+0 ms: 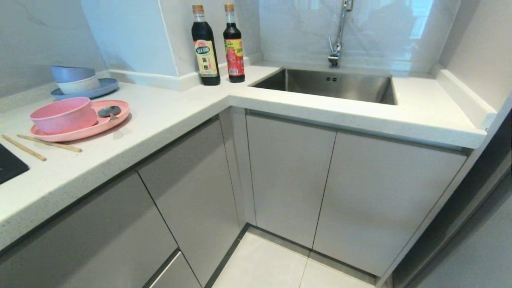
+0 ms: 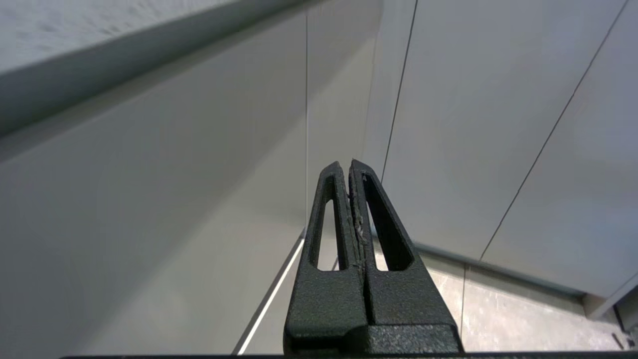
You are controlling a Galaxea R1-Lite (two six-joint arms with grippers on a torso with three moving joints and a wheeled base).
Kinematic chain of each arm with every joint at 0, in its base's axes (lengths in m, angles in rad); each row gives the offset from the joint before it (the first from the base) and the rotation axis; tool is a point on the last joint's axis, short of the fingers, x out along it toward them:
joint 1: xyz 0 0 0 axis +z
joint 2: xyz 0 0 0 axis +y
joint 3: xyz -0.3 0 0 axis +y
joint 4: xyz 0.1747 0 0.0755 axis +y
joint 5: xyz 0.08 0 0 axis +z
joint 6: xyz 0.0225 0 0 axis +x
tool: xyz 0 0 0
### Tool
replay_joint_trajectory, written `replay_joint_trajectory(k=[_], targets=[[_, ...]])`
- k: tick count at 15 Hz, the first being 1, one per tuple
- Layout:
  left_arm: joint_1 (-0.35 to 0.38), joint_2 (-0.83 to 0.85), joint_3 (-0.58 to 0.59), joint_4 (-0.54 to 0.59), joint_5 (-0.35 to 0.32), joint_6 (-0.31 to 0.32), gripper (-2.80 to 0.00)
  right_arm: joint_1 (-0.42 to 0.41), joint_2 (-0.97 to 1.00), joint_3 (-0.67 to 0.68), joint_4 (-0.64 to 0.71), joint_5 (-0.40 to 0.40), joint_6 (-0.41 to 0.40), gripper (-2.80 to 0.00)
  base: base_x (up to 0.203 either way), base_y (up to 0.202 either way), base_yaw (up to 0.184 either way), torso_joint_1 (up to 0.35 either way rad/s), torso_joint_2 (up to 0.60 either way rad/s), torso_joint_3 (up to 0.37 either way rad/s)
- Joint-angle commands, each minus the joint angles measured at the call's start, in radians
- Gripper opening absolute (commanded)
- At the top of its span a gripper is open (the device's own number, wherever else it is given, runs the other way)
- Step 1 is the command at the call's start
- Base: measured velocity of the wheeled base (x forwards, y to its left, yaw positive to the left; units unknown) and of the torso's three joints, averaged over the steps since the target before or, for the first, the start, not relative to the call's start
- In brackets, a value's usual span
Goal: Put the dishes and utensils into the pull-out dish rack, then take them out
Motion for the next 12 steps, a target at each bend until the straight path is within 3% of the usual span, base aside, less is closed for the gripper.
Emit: replay_joint_trajectory(k=[1, 12], targets=[[0.000, 0.002, 0.025, -0.001, 0.000, -0.003, -2.80, 0.001, 0.000, 0.002, 0.000, 0.000, 0.000, -2.80, 0.000, 0.000, 0.000, 0.002, -0.01, 0.190], [0.000, 0.002, 0.025, -0.001, 0.000, 0.007, -2.80, 0.000, 0.000, 0.002, 0.000, 0.000, 0.000, -2.80, 0.000, 0.000, 0.000, 0.004, 0.00, 0.204]])
